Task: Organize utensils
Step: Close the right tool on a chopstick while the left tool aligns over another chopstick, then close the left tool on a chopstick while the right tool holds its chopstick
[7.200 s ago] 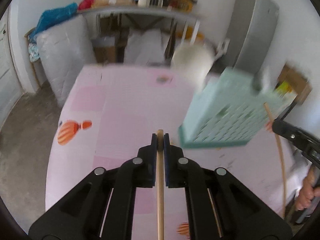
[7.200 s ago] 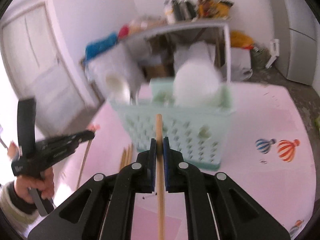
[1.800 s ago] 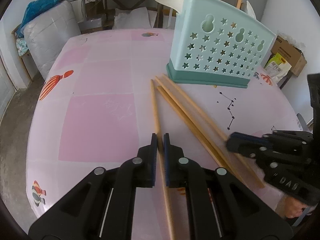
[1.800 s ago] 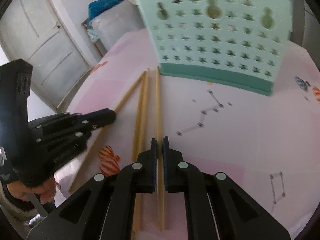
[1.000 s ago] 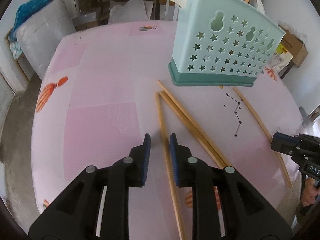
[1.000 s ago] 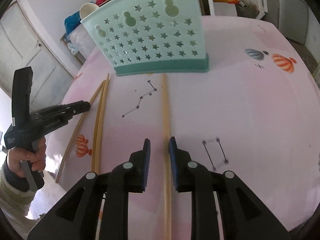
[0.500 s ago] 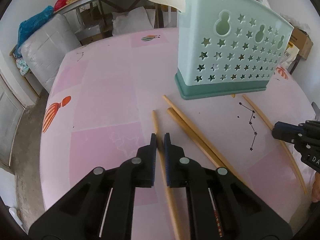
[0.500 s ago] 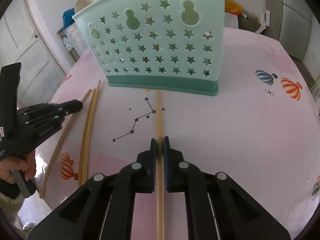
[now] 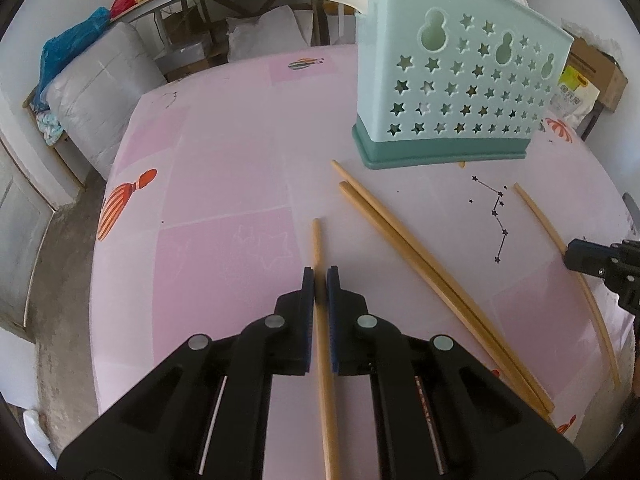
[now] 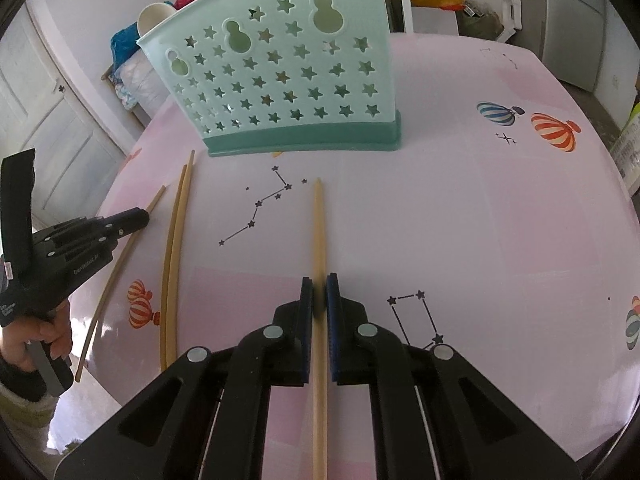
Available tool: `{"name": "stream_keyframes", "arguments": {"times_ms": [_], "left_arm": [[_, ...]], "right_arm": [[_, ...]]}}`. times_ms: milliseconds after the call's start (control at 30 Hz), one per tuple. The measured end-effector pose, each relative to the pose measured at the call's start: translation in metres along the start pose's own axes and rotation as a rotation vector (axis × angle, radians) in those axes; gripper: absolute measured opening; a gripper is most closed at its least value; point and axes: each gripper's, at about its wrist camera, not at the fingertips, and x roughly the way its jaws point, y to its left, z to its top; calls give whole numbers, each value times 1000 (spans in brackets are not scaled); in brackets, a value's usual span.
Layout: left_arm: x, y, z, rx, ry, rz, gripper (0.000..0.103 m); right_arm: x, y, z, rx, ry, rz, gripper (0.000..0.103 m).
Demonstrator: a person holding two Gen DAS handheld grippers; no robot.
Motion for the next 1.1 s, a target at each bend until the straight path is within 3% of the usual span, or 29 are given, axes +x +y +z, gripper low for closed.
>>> {"name": "stream_keyframes", "arguments": {"times_ms": [633, 1100], "left_arm": [[5, -12, 7, 74, -24, 74, 5], [2, -21, 2, 112, -38, 118, 5]], "right_arm": [[14, 24, 22, -113, -7, -96, 12], [18, 19, 24, -105, -13, -87, 7]]}}
